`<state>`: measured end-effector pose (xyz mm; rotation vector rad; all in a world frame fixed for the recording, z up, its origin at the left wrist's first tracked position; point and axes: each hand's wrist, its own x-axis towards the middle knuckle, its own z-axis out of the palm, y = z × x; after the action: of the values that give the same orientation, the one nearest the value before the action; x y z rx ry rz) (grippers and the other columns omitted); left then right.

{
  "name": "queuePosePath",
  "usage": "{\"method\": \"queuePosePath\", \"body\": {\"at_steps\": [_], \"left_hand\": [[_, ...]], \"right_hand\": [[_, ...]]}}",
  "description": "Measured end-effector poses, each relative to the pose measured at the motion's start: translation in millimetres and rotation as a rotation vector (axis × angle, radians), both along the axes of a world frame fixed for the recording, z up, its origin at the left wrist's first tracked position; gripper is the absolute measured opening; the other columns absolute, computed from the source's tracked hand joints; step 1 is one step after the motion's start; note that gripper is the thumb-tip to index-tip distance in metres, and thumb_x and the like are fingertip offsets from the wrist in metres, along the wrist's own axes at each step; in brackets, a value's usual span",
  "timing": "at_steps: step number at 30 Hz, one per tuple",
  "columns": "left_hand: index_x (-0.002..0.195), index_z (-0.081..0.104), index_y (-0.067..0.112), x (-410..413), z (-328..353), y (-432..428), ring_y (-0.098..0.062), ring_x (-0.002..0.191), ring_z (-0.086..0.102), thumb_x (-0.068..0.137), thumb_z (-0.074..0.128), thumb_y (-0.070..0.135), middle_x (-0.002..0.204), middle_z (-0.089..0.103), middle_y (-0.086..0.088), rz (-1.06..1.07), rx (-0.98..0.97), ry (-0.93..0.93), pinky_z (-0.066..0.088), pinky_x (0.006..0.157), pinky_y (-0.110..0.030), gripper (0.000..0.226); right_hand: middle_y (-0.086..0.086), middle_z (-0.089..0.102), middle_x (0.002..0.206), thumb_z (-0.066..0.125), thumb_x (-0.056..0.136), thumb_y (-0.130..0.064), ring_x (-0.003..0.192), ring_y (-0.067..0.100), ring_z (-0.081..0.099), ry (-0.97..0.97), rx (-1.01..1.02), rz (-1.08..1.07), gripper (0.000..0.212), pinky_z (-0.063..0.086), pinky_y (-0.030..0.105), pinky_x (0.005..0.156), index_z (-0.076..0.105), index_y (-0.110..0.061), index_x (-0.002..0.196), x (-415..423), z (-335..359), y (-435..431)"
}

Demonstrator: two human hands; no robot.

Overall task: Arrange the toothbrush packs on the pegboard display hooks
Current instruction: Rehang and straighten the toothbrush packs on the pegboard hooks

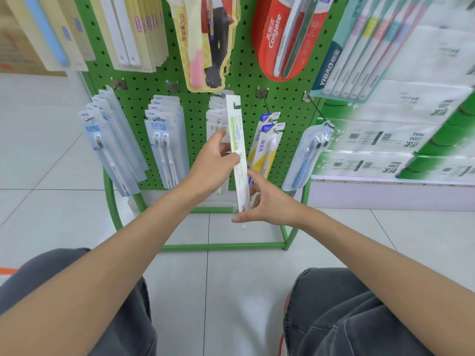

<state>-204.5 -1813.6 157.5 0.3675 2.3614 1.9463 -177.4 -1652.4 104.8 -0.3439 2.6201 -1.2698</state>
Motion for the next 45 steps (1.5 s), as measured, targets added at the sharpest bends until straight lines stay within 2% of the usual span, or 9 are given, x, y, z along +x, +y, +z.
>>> {"method": "queuePosePath", "body": {"at_steps": [5,9,12,18,24,29,35,40,45], "left_hand": [[0.132,0.055,0.018,-5,-2,-5,-0.002,0.087,0.070,0.097,0.048,-0.006,0.103,0.072,0.004,0.002,0.064,-0.005,0.057,0.074,-0.020,0.042],[0.119,0.062,0.019,-5,-2,-3,0.004,0.079,0.069,0.098,0.050,-0.001,0.098,0.072,0.005,-0.015,0.066,-0.018,0.055,0.065,-0.014,0.032],[0.122,0.063,0.016,-5,-3,-2,0.004,0.076,0.069,0.098,0.050,-0.002,0.099,0.072,0.004,-0.019,0.053,-0.025,0.052,0.061,-0.012,0.033],[0.119,0.062,0.023,-9,-4,-3,-0.004,0.083,0.071,0.100,0.047,0.001,0.100,0.073,0.005,-0.023,0.074,-0.079,0.058,0.071,-0.020,0.033],[0.118,0.064,0.021,-8,-11,-3,-0.002,0.083,0.071,0.099,0.049,0.000,0.093,0.075,0.010,-0.080,-0.007,-0.082,0.057,0.072,-0.019,0.032],[0.115,0.065,0.022,-10,-8,-8,-0.010,0.089,0.072,0.101,0.049,0.007,0.096,0.076,0.004,-0.076,0.019,-0.136,0.057,0.074,-0.026,0.026],[0.120,0.063,0.021,-13,-4,-12,-0.021,0.108,0.068,0.106,0.037,0.035,0.116,0.072,-0.004,-0.103,0.162,-0.228,0.057,0.091,-0.035,0.034],[0.131,0.057,0.030,-13,-3,-16,-0.023,0.116,0.063,0.102,0.032,0.052,0.126,0.067,-0.006,-0.290,0.135,-0.305,0.048,0.102,-0.045,0.044],[0.127,0.055,0.024,-8,-2,-14,-0.021,0.109,0.067,0.095,0.018,0.066,0.114,0.071,-0.008,-0.457,0.185,-0.488,0.048,0.100,-0.042,0.065]], "right_hand": [[-0.007,0.072,0.106,0.086,0.073,-0.027,0.090,0.009,0.070,-0.031,-0.099,-0.021,0.057,0.057,0.031,0.084,0.056,-0.021,0.122,-7,1,6],[-0.015,0.072,0.089,0.078,0.083,-0.030,0.079,0.001,0.068,-0.007,0.017,-0.012,0.022,0.056,0.026,0.077,0.066,-0.028,0.102,-8,6,8],[-0.002,0.073,0.093,0.075,0.085,-0.032,0.077,0.015,0.066,0.078,-0.022,-0.071,0.022,0.055,0.032,0.069,0.066,-0.030,0.105,-15,16,10],[0.007,0.068,0.102,0.077,0.082,-0.028,0.065,0.007,0.058,0.148,-0.104,-0.161,0.047,0.052,0.028,0.069,0.059,-0.020,0.124,-28,44,17],[0.010,0.066,0.086,0.067,0.092,-0.016,0.058,0.012,0.056,0.209,-0.293,-0.280,0.018,0.041,0.016,0.052,0.064,-0.002,0.103,-39,72,18],[0.036,0.065,0.093,0.068,0.091,-0.019,0.069,0.021,0.055,0.181,-0.339,-0.282,0.037,0.039,0.022,0.056,0.060,0.017,0.090,-48,78,16],[0.014,0.072,0.090,0.063,0.095,-0.019,0.069,0.013,0.056,0.125,-0.433,-0.256,0.017,0.041,0.020,0.060,0.067,-0.009,0.081,-57,82,13],[0.002,0.074,0.092,0.059,0.097,-0.023,0.076,0.009,0.062,0.013,-0.587,-0.137,0.014,0.041,0.022,0.070,0.071,-0.015,0.097,-56,85,10],[-0.002,0.073,0.088,0.057,0.098,-0.022,0.078,0.010,0.063,-0.052,-0.670,-0.066,0.014,0.044,0.025,0.077,0.070,-0.016,0.097,-53,89,7]]}}
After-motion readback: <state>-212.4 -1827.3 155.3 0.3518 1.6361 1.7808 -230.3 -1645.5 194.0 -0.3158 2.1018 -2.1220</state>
